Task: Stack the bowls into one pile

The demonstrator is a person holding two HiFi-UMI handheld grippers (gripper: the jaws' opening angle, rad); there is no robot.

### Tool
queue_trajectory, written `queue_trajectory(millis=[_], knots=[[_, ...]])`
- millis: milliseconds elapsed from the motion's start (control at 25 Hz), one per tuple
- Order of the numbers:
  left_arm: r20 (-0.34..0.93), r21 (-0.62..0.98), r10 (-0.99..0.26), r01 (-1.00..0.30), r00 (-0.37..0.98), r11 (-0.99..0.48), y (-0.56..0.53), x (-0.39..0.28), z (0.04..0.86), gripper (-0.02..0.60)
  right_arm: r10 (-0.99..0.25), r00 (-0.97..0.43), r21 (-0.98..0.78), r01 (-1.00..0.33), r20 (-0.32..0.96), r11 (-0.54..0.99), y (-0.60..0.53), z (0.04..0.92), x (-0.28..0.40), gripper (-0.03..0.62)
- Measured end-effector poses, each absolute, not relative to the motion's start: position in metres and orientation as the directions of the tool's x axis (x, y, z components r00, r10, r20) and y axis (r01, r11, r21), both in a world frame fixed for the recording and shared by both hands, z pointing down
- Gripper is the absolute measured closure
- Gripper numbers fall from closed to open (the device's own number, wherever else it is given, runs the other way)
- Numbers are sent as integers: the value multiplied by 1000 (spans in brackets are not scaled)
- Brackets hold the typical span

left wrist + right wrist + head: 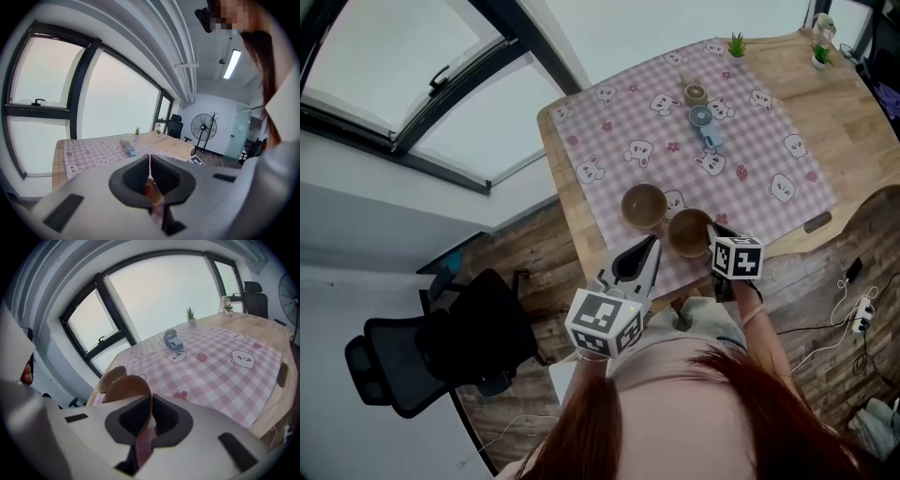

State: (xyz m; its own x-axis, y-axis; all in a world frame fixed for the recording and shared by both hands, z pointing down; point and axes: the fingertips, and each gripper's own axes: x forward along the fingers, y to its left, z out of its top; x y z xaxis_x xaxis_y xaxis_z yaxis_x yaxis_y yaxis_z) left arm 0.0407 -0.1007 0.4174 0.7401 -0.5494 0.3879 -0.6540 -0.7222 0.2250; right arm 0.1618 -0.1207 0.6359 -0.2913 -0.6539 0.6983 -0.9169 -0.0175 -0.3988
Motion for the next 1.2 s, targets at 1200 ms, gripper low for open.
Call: queue_trajectory(millis=[1200], knots=[[314, 206, -617, -686, 722, -698, -92, 5, 393, 569, -701, -312, -431, -902, 641, 7, -114, 598, 139, 577]])
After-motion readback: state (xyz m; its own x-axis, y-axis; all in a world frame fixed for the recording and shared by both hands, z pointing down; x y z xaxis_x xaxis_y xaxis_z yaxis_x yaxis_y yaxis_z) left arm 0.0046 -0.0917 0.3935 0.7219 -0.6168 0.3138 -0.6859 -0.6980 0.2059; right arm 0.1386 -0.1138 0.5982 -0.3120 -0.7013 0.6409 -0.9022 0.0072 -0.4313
